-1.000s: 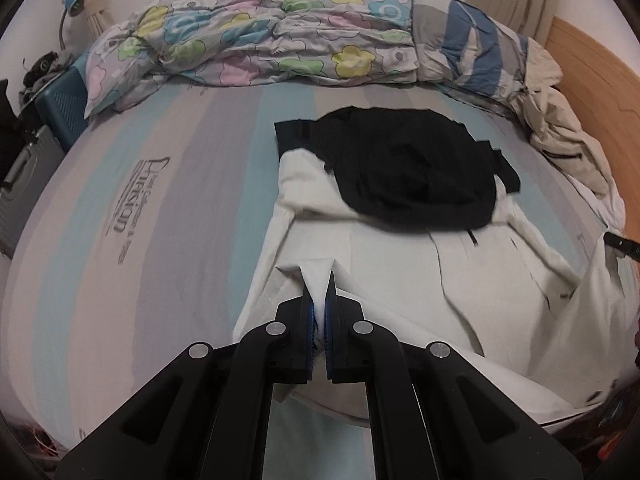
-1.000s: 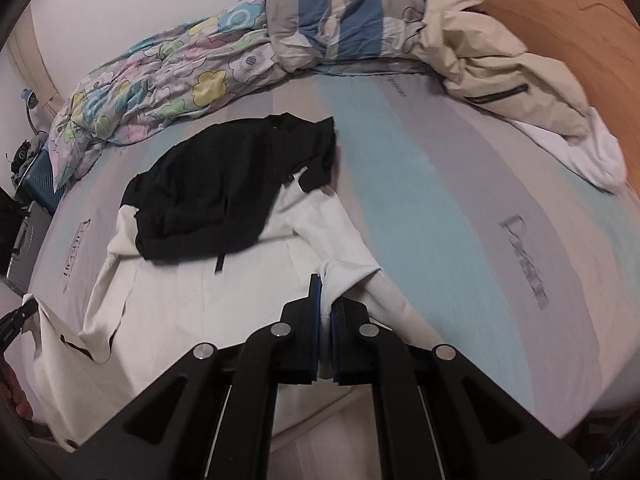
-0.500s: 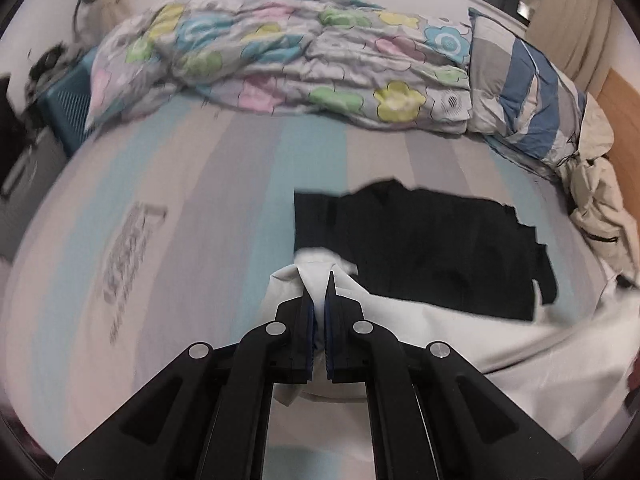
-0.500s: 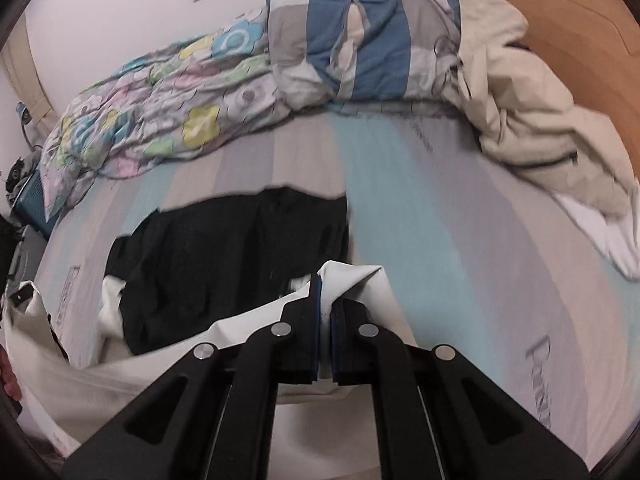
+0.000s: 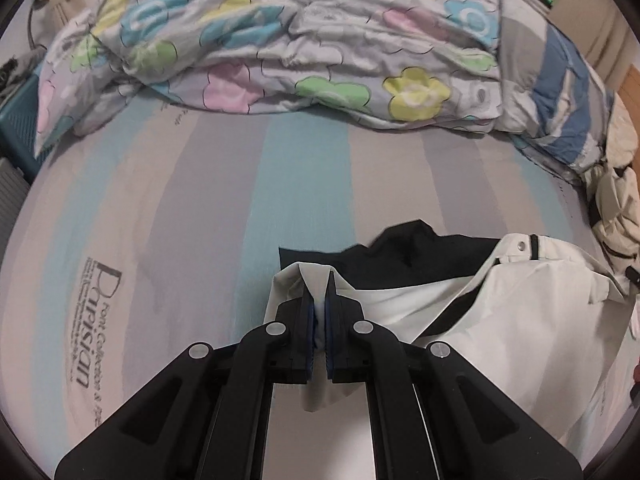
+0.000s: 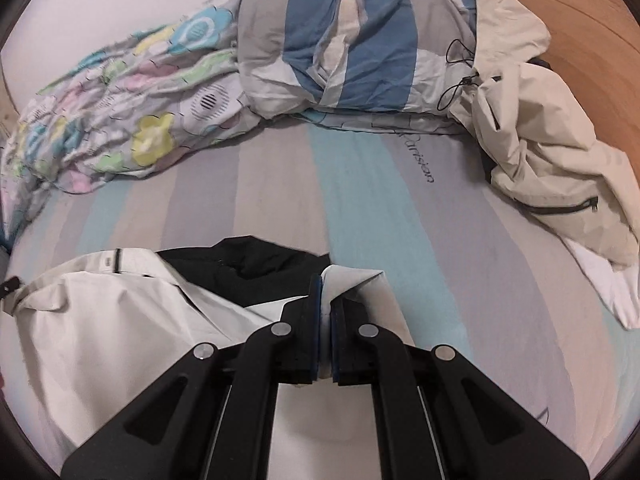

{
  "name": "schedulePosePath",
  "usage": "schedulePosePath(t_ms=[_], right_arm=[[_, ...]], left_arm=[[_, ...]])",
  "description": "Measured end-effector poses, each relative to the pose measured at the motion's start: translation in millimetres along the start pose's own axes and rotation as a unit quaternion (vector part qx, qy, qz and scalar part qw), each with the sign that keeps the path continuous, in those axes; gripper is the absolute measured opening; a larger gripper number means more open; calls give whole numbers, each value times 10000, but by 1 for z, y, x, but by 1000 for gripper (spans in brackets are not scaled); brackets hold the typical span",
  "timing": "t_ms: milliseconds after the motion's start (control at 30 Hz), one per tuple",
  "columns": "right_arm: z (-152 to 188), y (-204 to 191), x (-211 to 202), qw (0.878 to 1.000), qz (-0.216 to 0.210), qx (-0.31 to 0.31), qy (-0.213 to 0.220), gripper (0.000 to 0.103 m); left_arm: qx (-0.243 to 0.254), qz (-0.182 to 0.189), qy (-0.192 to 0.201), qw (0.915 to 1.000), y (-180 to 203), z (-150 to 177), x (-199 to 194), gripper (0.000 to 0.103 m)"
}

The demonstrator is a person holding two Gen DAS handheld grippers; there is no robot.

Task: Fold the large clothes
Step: 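Lift the held hem with both tools and fold it over toward the hood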

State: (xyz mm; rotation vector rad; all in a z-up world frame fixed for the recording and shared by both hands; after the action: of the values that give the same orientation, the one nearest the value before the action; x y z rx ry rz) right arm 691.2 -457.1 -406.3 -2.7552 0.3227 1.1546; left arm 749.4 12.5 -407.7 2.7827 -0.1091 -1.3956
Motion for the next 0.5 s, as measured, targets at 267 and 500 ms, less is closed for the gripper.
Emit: schedulePosePath(t_ms=[267, 500], right_arm=[[-19, -4, 69, 9993, 132, -191, -292, 3], [-22, -15, 114, 9973, 296, -462, -488, 3]], left_arm=[[-268, -129, -508, 9983, -23, -12, 71, 3], [247, -507, -372, 9977, -17, -18, 101, 9]])
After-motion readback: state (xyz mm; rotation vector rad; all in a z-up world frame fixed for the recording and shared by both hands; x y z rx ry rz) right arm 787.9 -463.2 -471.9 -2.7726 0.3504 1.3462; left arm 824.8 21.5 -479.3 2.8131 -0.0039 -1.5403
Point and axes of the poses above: each gripper's, at about its wrist camera, not at the fingertips, and x roughly the way its jaws point, y to its right, z to its underside, the point moved 8 cm from there along x, roughly the way its jaws point, and after that the axes turned 9 degrees about y, right-handed, at the moved point
